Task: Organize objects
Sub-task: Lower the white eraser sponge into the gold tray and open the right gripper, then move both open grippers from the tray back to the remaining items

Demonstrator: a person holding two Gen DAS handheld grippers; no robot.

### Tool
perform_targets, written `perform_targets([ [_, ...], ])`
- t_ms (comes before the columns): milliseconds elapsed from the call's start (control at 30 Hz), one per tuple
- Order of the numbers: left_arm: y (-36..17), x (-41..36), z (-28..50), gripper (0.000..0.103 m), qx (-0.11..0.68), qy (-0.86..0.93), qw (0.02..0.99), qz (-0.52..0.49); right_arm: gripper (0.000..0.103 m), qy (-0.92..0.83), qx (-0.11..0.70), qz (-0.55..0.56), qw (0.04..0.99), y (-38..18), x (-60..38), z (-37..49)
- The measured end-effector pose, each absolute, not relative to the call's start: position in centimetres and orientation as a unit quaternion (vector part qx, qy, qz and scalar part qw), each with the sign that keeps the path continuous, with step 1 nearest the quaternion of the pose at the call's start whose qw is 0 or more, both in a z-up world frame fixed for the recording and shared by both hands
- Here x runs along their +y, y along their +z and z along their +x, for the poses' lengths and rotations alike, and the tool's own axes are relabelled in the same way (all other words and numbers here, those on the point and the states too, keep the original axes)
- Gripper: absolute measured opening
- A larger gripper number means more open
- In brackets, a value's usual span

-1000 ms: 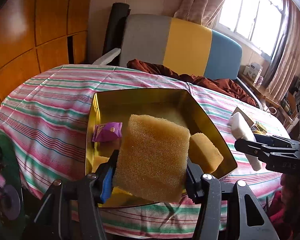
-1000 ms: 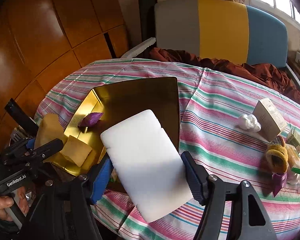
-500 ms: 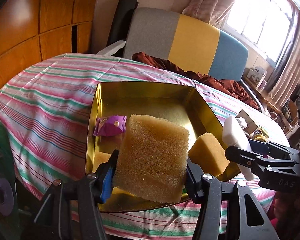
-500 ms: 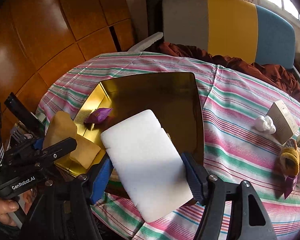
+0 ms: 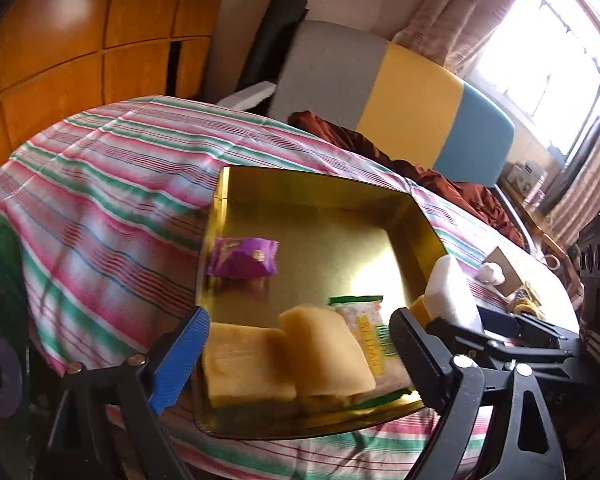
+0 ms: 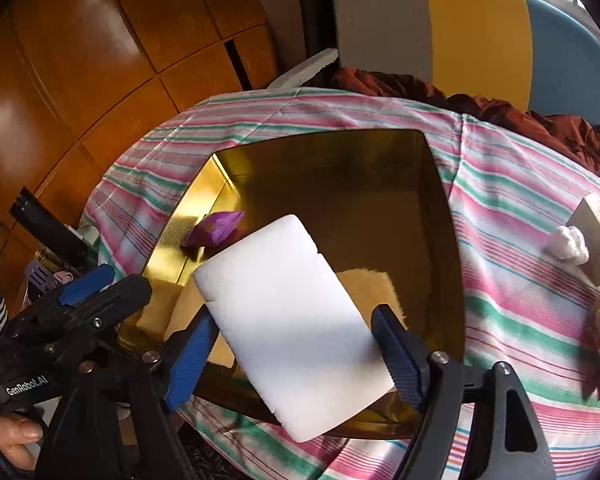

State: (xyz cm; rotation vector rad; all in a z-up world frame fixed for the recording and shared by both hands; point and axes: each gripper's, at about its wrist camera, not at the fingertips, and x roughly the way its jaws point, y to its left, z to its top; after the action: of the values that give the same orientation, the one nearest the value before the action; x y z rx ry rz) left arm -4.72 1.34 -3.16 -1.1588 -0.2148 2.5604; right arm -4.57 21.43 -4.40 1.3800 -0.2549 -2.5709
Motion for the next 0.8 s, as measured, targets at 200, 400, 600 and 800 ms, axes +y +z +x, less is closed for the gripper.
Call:
perform_targets([
  [200, -3.6, 0.3, -4.6, 0.101, -0.073, 0.902, 0.132, -0.405, 0.087, -0.876, -0.057, 0.466, 0.11, -5.1, 20.4, -4.0],
  [400, -3.1, 0.2, -4.3, 0.103, -0.057, 0.91, 0.116, -0.395, 0.087, -0.892, -0.045, 0.439, 0.1, -4.2, 20.5, -2.8],
  [600, -2.4, 0.5, -4.0, 0.103, -0.029, 0.919, 0.098, -0.381, 0.087, -0.91, -0.037, 0.408, 0.064, -2.7, 21.4, -1.5],
  [800, -1.9, 1.1, -3.7, 0.103, -0.021, 0.919, 0.108, -0.379, 0.087, -0.916, -0.049, 0.398, 0.03, -1.8, 24.1, -0.8],
])
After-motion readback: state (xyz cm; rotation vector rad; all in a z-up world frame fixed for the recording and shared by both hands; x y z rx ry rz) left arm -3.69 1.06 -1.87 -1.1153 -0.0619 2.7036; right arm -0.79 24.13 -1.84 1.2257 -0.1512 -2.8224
